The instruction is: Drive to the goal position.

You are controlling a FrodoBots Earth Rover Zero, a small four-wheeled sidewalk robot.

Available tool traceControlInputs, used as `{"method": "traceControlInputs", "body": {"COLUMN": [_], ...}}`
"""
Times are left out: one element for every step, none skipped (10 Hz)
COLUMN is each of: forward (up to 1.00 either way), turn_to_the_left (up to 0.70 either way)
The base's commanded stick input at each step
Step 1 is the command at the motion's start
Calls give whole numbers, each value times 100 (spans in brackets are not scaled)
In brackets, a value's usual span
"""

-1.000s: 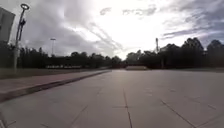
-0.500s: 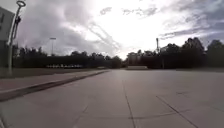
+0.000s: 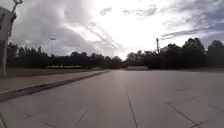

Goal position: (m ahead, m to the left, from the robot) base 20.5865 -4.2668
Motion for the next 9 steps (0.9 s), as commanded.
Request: {"method": "traceControlInputs", "body": {"forward": [70,70,70,70,70,70,70,70,70], "turn_to_the_left": [0,0,0,0,-2,-35,-35,-35,-35]}}
